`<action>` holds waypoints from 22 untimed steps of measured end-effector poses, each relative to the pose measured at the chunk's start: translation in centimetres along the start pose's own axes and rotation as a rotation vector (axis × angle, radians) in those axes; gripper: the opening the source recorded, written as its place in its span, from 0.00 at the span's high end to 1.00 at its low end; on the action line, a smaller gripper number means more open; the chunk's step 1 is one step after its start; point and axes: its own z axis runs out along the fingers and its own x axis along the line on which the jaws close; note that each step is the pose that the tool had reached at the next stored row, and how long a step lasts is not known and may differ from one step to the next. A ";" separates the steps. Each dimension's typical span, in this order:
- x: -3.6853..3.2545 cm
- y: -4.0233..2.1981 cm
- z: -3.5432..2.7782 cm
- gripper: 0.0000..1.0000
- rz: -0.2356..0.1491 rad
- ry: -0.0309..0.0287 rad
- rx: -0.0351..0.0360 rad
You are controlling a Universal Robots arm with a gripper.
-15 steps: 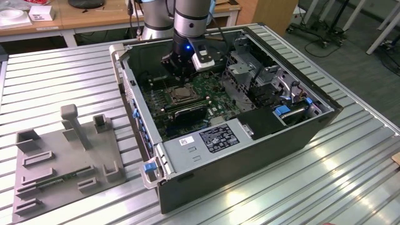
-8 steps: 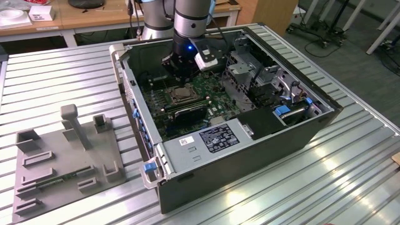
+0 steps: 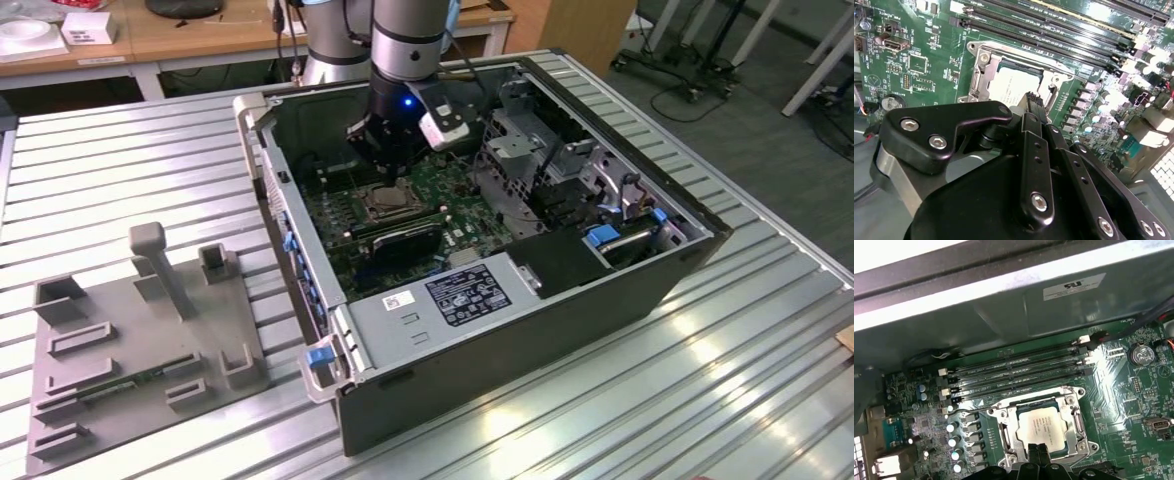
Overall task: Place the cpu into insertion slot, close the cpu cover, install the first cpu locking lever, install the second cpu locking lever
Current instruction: 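Close the cpu cover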
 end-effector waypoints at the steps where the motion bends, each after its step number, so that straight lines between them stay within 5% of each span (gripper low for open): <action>1: 0.00 0.00 0.00 0.89 0.000 -0.0007 -0.0002; 7: 0.02 -0.01 0.06 0.89 -0.017 -0.0202 -0.0271; 15: 0.03 -0.02 0.16 0.89 -0.048 -0.0552 -0.0492; 22: 0.03 -0.03 0.19 0.89 -0.099 -0.0530 -0.0497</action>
